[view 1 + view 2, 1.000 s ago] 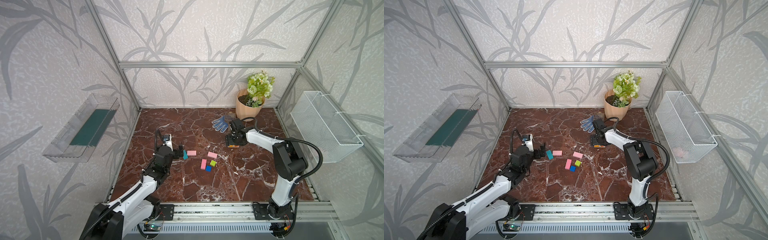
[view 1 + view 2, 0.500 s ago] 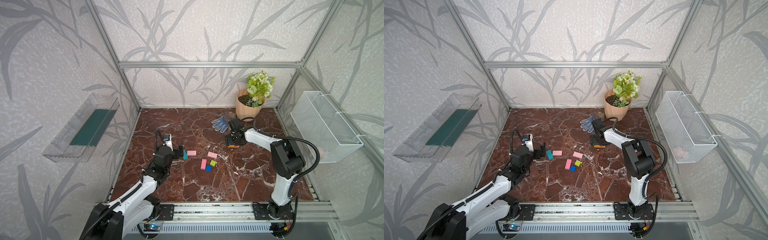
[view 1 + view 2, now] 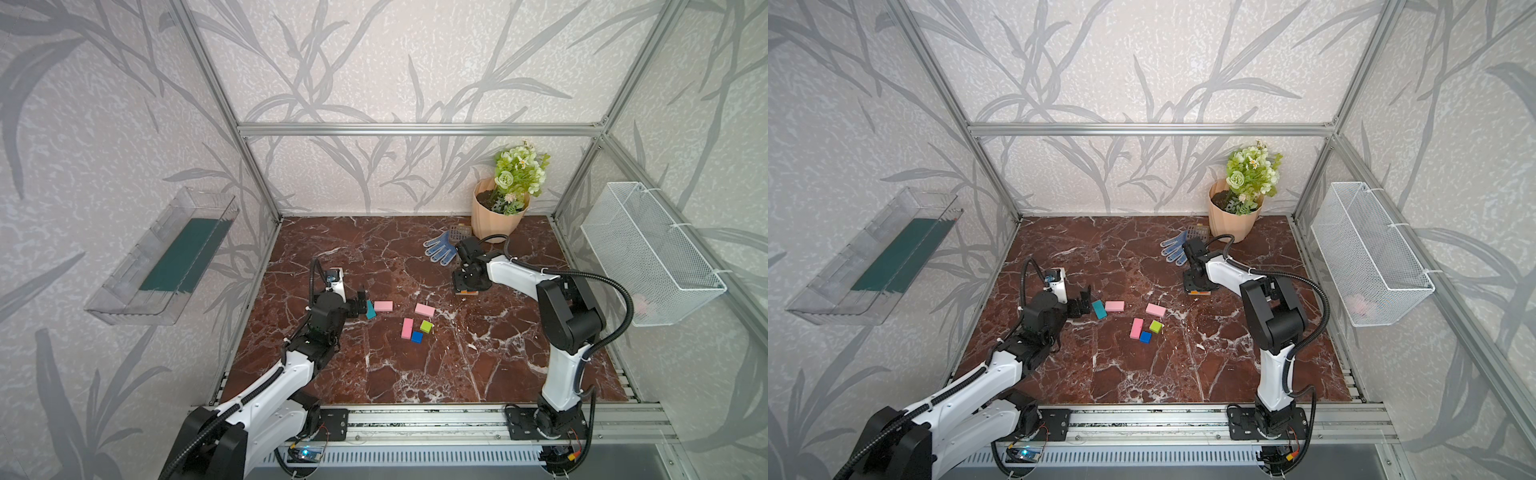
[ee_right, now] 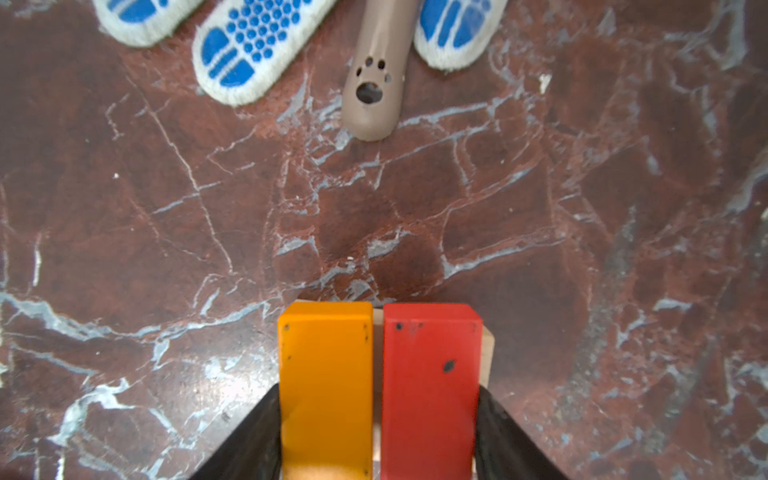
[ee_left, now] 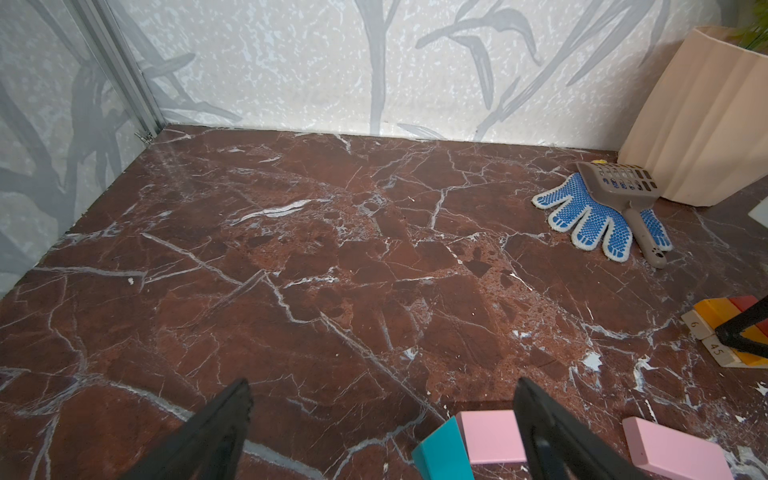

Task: Build the wood block tower
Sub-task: 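Lower the right gripper to push orange and red blocks together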

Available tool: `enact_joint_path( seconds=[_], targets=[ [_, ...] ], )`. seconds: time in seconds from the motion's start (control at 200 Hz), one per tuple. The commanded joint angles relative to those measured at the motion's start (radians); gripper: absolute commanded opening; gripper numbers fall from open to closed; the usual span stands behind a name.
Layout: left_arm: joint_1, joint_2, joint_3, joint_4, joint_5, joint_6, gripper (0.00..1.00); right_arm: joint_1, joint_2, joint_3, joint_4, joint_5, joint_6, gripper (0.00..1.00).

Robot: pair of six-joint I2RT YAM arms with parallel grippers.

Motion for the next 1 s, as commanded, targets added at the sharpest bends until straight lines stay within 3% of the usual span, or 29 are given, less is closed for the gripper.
enact_joint_path(
  seconds=[0.0,0.635,0.995],
  targets=[
    [-0.005,-0.005,-0.009,0.016,-0.008,0.013,0.99,0.000,0.010,0.024,-0.027,0.015,0.005,0.67],
    [-0.005,-0.006,-0.009,0.017,-0.006,0.013,0.99,0.001,0.019,0.047,-0.015,0.015,0.013,0.74],
    [-0.005,-0.005,-0.010,0.017,-0.007,0.013,0.99,0.000,0.065,0.093,-0.035,0.019,0.019,0.68]
  ],
)
